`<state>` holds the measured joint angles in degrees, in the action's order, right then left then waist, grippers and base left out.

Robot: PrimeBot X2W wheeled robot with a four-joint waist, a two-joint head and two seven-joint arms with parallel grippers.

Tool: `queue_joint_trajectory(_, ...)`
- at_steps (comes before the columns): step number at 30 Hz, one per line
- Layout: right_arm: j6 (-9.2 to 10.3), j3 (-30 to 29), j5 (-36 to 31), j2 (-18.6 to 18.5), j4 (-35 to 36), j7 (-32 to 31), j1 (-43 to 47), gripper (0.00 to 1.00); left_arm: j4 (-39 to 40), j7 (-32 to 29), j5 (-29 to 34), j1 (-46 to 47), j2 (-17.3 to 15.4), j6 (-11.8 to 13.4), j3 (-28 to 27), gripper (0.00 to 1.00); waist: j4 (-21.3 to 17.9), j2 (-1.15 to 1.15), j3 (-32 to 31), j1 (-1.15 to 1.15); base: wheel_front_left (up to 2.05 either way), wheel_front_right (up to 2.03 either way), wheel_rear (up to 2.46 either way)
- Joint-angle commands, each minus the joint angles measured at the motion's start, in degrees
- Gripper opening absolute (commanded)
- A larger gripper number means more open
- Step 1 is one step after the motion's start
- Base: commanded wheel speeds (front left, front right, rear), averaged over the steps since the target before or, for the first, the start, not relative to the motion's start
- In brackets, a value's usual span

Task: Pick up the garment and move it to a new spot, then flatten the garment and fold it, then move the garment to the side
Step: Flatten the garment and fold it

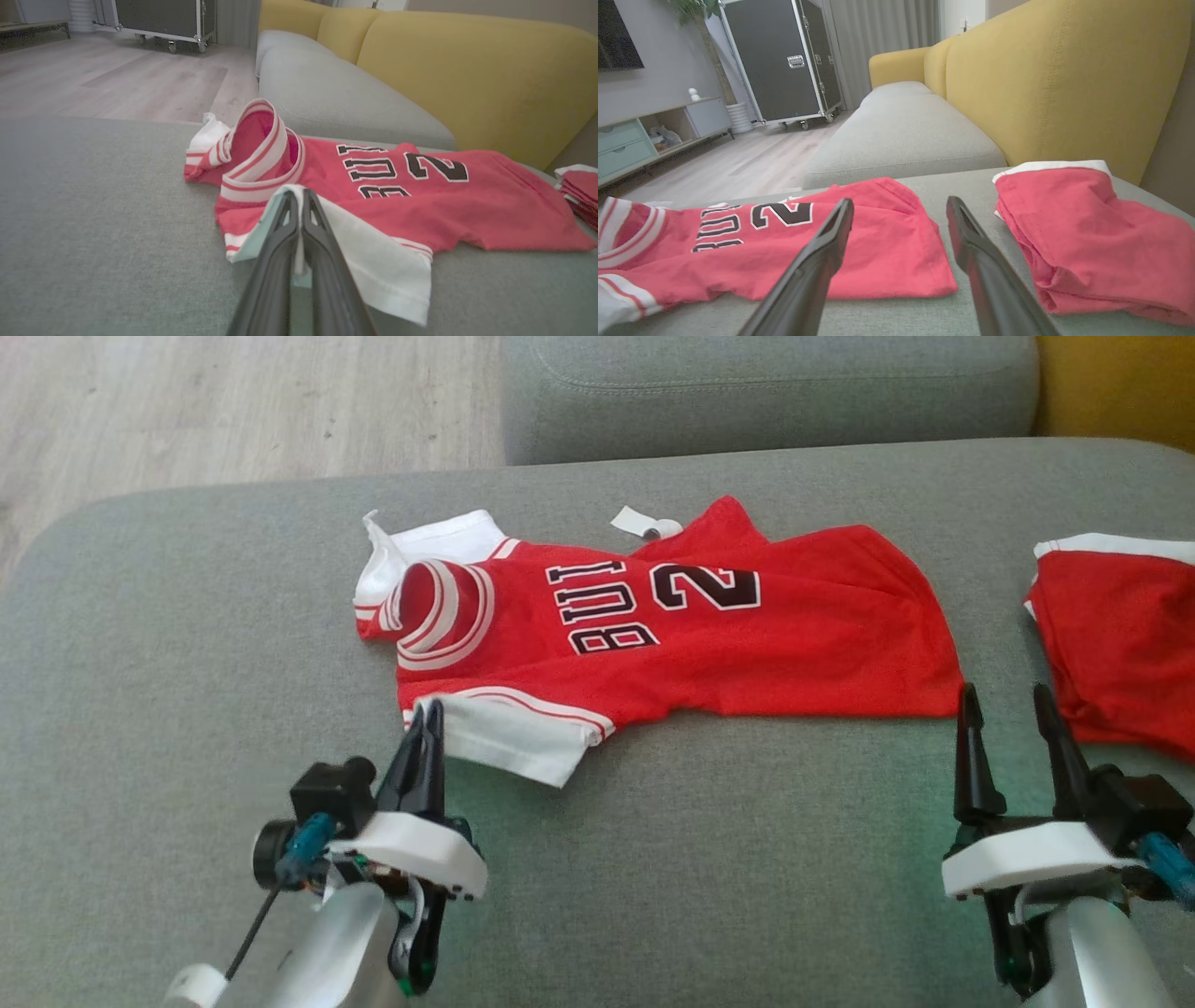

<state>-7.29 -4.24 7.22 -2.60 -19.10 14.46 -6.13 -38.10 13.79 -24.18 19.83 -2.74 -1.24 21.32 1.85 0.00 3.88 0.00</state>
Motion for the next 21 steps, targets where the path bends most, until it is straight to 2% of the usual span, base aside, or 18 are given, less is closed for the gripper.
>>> queue_joint_trajectory(1,-0.20,0.8,-0.8,-0.3,0.5,0.5,-3.1,1.00,2.5,0.9,0.5,1.0,-0.8,0.3,-2.4,0.00,0.2,0.00,-0.1,0.00,0.00,0.00,0.00)
queue_joint_trajectory(11,-0.20,-5.4,-7.0,-0.3,-12.9,-4.3,-9.2,1.00,17.0,1.2,5.0,-3.2,-0.4,0.9,-7.1,0.00,1.7,0.00,0.3,0.00,0.00,0.00,0.00)
queue_joint_trajectory(21,-0.20,-8.2,-6.6,-0.3,-29.1,-6.0,-17.5,1.00,18.7,1.2,6.3,-4.5,-0.2,-0.2,-6.0,0.00,3.0,0.00,1.2,0.00,0.00,0.00,0.00)
